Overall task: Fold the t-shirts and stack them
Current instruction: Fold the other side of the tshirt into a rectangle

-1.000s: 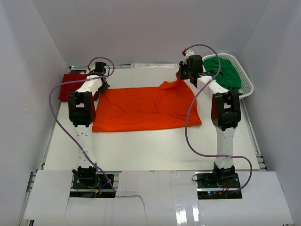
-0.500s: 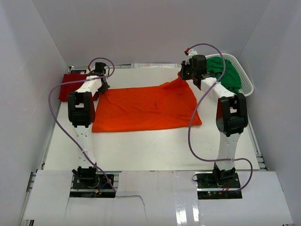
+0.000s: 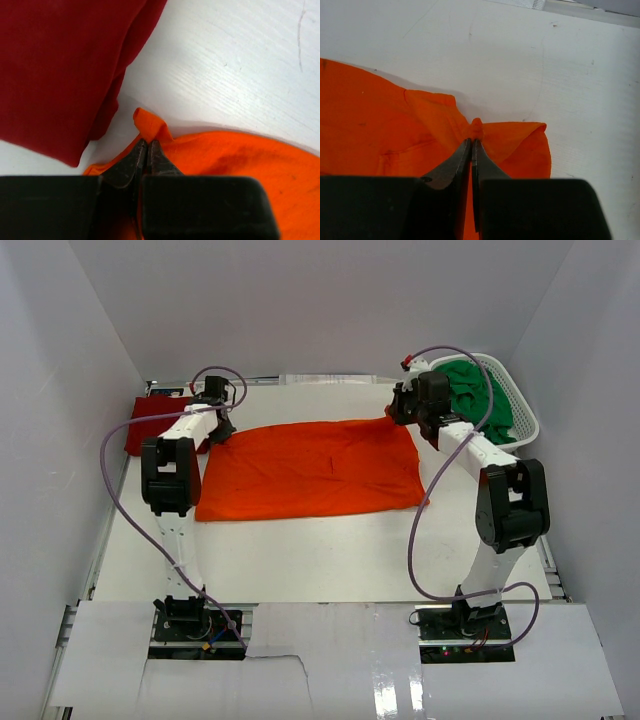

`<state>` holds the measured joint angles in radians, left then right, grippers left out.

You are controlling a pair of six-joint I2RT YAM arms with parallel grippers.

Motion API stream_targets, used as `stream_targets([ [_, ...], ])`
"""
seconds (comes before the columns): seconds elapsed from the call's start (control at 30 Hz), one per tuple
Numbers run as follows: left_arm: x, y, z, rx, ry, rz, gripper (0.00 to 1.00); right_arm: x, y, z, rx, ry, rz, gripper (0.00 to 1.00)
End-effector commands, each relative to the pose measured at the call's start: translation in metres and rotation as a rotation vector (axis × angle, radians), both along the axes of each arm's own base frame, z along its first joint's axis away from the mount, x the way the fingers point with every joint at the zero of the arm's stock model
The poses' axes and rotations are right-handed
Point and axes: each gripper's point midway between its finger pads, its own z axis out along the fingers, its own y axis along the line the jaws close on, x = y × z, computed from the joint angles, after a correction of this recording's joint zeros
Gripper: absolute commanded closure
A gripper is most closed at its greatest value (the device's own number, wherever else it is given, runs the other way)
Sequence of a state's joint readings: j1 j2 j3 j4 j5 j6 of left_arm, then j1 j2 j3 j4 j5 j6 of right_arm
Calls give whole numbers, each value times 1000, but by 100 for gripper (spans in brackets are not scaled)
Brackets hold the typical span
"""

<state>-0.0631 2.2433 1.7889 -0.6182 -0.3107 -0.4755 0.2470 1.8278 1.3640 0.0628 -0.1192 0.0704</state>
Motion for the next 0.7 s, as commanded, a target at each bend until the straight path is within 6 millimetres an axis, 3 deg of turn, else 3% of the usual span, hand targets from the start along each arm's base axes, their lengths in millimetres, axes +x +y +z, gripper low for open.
stream_targets([
  [0.0, -3, 1, 59, 10, -106, 4, 100, -2, -8, 36, 11, -99, -18, 92],
  [0.33, -25, 12, 86, 61, -167, 16, 100, -26, -15, 38, 27, -89, -22, 92],
  [0.67, -54, 18, 76, 94, -136, 30, 100, -55, -25, 27, 44, -51, -46, 92],
])
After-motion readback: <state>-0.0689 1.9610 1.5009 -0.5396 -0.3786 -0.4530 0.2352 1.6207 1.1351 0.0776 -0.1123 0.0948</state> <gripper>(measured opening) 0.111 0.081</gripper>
